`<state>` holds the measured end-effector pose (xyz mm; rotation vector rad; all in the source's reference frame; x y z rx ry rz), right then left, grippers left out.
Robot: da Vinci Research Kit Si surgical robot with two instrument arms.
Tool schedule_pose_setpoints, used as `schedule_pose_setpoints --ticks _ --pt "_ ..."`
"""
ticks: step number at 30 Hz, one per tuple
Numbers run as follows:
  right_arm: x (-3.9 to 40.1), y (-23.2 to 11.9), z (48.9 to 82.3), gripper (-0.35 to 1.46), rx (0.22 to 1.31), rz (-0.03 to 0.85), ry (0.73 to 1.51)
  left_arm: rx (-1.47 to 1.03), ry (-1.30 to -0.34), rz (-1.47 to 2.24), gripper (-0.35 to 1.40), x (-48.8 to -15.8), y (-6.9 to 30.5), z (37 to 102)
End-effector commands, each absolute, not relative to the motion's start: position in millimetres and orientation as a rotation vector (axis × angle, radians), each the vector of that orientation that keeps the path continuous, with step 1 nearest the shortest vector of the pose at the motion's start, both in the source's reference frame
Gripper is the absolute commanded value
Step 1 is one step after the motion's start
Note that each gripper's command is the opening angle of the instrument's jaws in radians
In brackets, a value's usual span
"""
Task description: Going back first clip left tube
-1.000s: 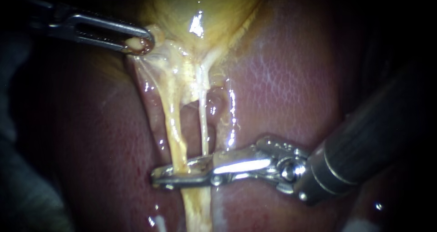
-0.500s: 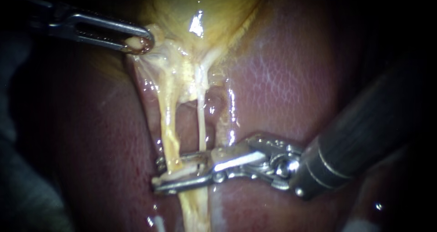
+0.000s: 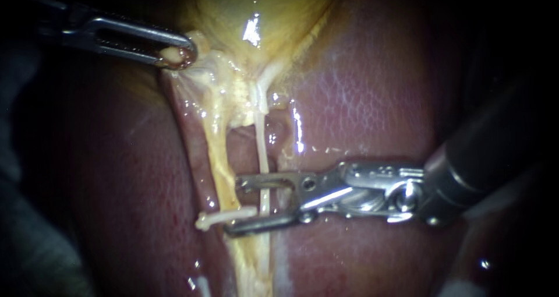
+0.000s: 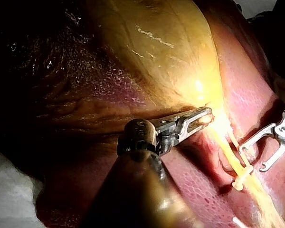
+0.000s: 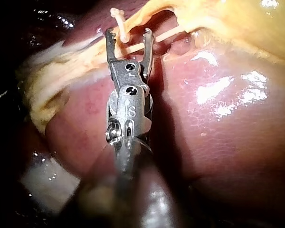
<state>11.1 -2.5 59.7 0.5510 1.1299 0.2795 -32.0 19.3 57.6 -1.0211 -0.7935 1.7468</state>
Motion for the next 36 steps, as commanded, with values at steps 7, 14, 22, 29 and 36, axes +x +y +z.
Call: schedule_pose_setpoints --ticks 7,14,22,29,36 --pt "5.5 -0.2 55.5 0.50 0.442 0.235 1.101 -1.022 -0.794 1.747 -0.35 -31.9 19.3 57.5" --pt "2.6 1.5 54.3 0.50 0.384 0.242 1.085 -1.022 -0.794 1.747 -0.35 -32.0 19.3 57.5" --pt "2.1 1.5 54.3 0.50 0.369 0.235 1.083 -1.024 -0.771 1.750 -0.35 -32.9 18.6 59.2" --pt "2.0 1.4 54.3 0.50 0.378 0.229 1.086 -1.029 -0.776 1.760 -0.35 -34.8 17.8 62.1" --pt "1.9 1.3 54.3 0.50 0.380 0.227 1.087 -1.034 -0.777 1.762 -0.35 -35.7 17.7 63.4"
